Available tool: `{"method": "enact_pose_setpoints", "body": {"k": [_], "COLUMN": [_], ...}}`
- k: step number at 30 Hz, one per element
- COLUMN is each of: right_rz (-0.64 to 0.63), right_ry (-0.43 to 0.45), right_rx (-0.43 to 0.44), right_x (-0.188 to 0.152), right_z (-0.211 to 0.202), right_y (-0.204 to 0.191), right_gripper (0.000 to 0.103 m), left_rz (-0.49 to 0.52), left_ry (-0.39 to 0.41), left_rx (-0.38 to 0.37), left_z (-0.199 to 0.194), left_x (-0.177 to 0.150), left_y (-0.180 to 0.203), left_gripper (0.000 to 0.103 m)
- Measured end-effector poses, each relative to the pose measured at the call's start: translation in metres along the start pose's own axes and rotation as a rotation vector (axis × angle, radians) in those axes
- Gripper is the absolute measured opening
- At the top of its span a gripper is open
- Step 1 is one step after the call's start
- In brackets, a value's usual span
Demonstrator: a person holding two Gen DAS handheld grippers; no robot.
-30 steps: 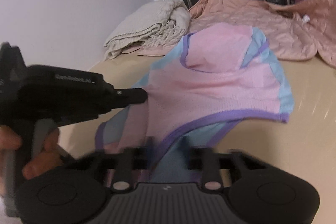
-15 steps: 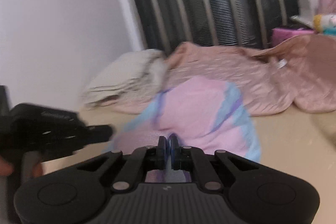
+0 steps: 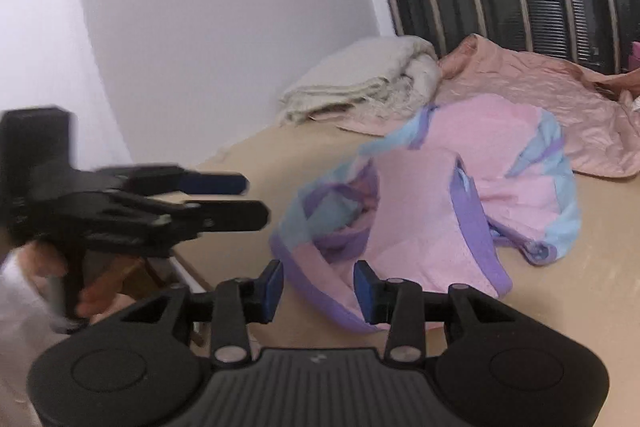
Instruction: Fold clothes
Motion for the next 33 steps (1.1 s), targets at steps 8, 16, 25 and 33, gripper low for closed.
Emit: {"method": "enact_pose_setpoints", "body": {"k": [8,16,25,33], "right_rz": [0.080,0.249,0.118,-0.118], "right_ry": [0.015,0.114,0.160,0.238], "right_rx": [0.020,0.125,-0.023,-0.139], "right_x": [-0.015,0.024,0.019,-0.002], "right_z": [0.021,-0.019,-0.039,-0.023], "right_y": [0.004,0.023,0.008,-0.047], "right_gripper": [0.001,0.001,0.011,0.050], "left_rz": [0.424,0.636,0.325,-0.317], "left_ry": [-0.067,-0.100,-0.143,-0.053], "left_rx": [0.147,0.204,0.177,0.075], "left_z": [0.013,0.054,0.040,0.015], "left_x": [-0.024,-0.016,0.005,0.038], "left_y": [0.045,0.058,0.028,-0.030], "left_gripper": [0.079,0.052,0.010,0.010]}}
Point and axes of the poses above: each gripper's, at about its wrist camera, not at the fingertips, and z roughly the way its jaws point, y to its right, x to its top, the point moved 6 cm from there along z, roughly the way its jaws point, and after that the axes turned 14 degrees about -x, right-handed, at the moved point
